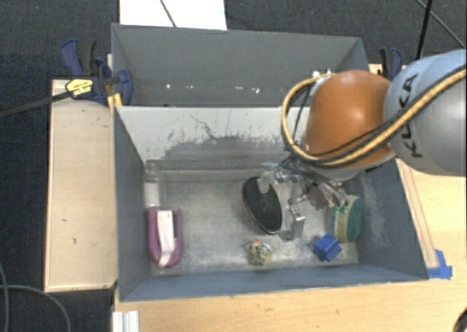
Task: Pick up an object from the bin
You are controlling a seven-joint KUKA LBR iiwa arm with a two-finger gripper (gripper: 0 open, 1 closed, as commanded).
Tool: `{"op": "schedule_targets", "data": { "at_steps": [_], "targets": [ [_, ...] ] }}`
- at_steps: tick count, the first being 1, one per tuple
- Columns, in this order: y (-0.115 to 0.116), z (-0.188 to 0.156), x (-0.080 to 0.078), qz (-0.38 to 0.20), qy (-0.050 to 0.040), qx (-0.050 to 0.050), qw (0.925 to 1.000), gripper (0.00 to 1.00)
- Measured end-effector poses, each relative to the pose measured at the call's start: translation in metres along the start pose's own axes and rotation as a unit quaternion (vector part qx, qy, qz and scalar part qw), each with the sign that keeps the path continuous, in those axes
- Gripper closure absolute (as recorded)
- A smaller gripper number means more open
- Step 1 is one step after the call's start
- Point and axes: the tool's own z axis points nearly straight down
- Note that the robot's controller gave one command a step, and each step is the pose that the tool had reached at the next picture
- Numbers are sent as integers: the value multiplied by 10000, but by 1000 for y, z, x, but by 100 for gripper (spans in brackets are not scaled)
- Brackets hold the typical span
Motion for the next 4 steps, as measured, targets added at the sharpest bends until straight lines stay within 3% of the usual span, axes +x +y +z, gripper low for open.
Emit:
{"op": "schedule_targets", "data": {
  "at_steps": [1,2,3,4],
  "targets": [
    [-1,-1,0,18,-9,2,10000,100],
    [0,-1,0,25,-9,1,10000,0],
    [-31,85,-44,-422,-31,16,9991,0],
    [-28,95,-41,875,9,6,9962,0]
  ]
}}
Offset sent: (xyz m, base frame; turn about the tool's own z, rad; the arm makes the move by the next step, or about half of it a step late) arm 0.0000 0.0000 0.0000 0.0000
